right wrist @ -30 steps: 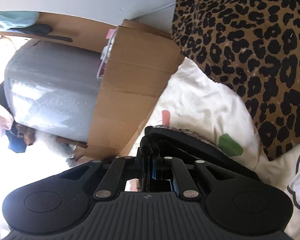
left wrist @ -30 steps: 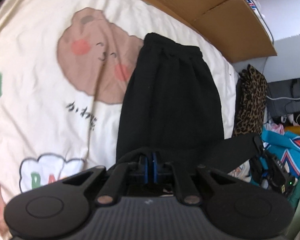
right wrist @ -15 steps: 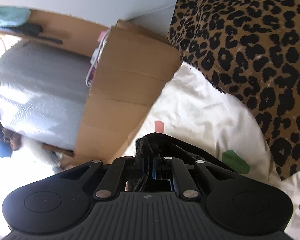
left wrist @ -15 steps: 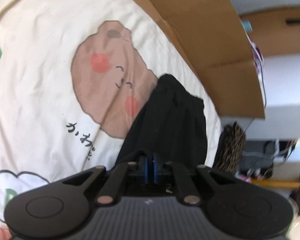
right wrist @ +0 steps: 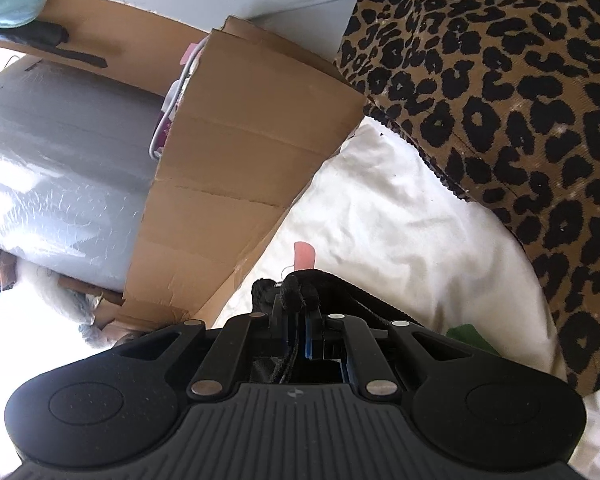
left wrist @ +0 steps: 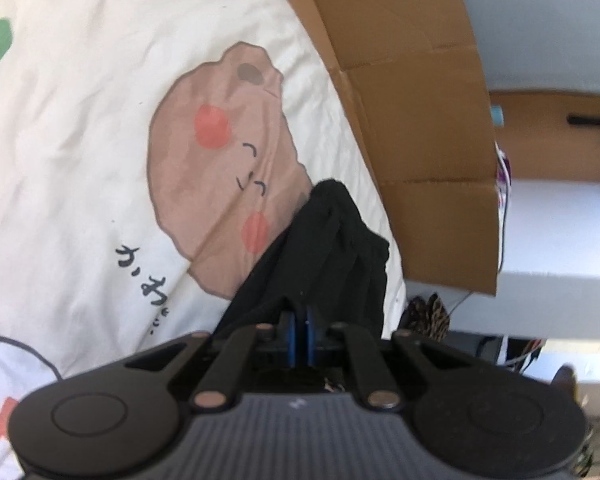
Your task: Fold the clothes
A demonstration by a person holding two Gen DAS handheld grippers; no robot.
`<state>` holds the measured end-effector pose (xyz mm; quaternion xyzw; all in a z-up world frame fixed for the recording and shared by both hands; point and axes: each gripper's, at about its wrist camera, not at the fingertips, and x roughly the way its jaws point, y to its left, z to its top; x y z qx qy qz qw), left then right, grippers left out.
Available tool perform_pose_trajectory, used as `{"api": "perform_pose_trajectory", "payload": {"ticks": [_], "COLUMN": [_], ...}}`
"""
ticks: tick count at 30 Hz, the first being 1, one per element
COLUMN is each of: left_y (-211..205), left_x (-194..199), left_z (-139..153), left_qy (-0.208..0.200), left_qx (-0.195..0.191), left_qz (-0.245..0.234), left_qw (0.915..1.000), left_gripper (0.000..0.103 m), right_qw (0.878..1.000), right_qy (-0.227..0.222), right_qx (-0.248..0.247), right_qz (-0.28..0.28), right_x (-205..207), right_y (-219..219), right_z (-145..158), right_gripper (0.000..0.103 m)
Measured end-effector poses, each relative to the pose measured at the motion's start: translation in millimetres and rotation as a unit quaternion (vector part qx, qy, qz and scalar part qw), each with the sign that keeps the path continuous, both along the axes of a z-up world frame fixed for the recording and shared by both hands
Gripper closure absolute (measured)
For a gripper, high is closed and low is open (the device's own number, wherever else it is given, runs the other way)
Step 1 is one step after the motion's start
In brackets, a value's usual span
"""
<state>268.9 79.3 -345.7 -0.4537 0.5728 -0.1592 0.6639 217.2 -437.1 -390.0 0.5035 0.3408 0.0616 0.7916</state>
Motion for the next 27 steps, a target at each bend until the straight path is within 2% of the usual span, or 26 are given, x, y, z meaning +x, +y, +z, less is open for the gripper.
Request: {"api": "perform_pose_trajectory", "payload": {"ticks": [12,18,19,20,21,22,24,27], "left_y": [8.2,5.8,5.0,4.2,3.8,3.8,5.1,7.5], "left_x": [6.3,18.7,20.9,22.6,23.9,24.9,26.5,29.3], "left_z": [-29.4,-38.8,-38.1,-34.9,-30.2,-25.2,-15.9,-8.5], "left_qy": [0.033,0.039,0.042,0.041,0.033,0.022,0.002,-0.014], "left_qx": [-0.033,-0.035,-0.029,-0.019,-0.011,-0.008,-0.006,0.003], "left_qz": [0.053,0.054,0.049,0.042,0.036,0.03,0.026,0.018], "left_qw": [0.9975,0.9972,0.9975,0.9981,0.9988,0.9993,0.9996,0.9997], "left_gripper": [0.097,0.096,0.093,0.09,0.082,0.068,0.057,0.054], "right_qw": [0.999,0.999,0.999,0.999,0.999,0.999,0.999,1.0], "right_qy": [0.029,0.039,0.041,0.043,0.045,0.043,0.033,0.021], "right_qx": [0.008,0.007,0.006,0.006,0.006,0.004,-0.003,-0.02], "right_qz": [-0.02,-0.021,-0.021,-0.022,-0.022,-0.022,-0.017,-0.01], "right_x": [18.0,31.4,32.8,33.6,33.9,33.4,31.8,29.0], "right_y": [4.0,7.5,7.8,7.8,7.5,7.1,6.0,3.8], "right_z": [-18.5,-27.3,-27.9,-27.8,-27.0,-25.1,-18.5,-8.7], "right_gripper": [0.096,0.093,0.091,0.08,0.072,0.061,0.057,0.05]}}
